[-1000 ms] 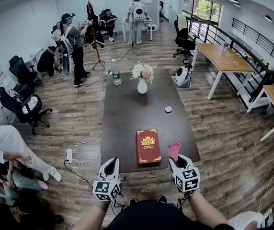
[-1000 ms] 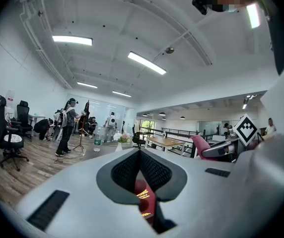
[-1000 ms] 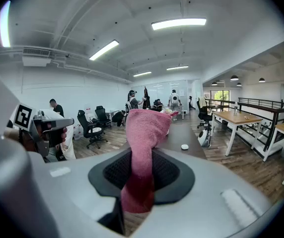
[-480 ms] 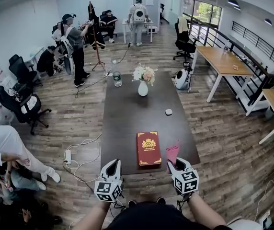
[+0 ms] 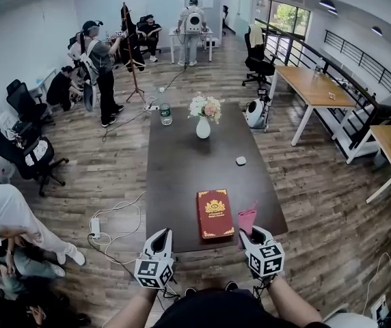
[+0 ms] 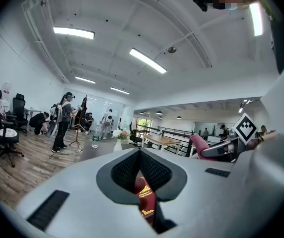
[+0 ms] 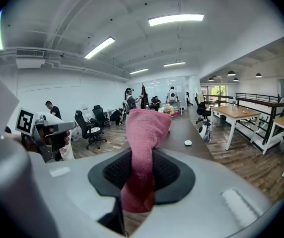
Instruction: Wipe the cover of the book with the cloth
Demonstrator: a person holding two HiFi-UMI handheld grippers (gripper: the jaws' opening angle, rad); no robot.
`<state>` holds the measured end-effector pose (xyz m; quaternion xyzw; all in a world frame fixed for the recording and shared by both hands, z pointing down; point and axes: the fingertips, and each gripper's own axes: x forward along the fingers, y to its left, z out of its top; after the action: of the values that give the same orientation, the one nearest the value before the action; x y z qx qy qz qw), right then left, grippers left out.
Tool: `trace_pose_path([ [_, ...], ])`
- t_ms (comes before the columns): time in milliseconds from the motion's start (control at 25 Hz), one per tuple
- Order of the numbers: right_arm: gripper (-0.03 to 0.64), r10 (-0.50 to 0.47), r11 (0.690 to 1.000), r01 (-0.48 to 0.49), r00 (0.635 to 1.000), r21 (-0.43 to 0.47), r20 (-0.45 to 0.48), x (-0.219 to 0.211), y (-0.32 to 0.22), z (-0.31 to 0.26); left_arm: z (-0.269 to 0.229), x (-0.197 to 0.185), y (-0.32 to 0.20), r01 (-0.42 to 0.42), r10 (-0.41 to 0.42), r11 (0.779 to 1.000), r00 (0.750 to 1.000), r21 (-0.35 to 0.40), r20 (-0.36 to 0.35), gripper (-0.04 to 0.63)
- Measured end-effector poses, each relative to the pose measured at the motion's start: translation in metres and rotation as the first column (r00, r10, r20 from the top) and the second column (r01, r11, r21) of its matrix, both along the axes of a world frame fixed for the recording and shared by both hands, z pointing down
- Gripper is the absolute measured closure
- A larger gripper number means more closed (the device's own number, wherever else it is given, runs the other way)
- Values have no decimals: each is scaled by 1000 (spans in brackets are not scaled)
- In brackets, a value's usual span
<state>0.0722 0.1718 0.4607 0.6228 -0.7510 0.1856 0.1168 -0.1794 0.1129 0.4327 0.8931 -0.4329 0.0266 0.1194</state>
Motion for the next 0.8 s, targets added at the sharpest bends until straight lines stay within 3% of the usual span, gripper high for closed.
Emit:
trace_pose_path([
  [360, 502, 78, 997, -78, 997, 3, -29, -16, -7, -2, 16, -23, -16, -58, 58, 998, 998, -23, -18, 600],
  [800, 502, 79, 996, -80, 997, -26, -17, -34, -25, 8, 27, -26, -35, -95, 94, 994, 995, -48, -23, 600],
])
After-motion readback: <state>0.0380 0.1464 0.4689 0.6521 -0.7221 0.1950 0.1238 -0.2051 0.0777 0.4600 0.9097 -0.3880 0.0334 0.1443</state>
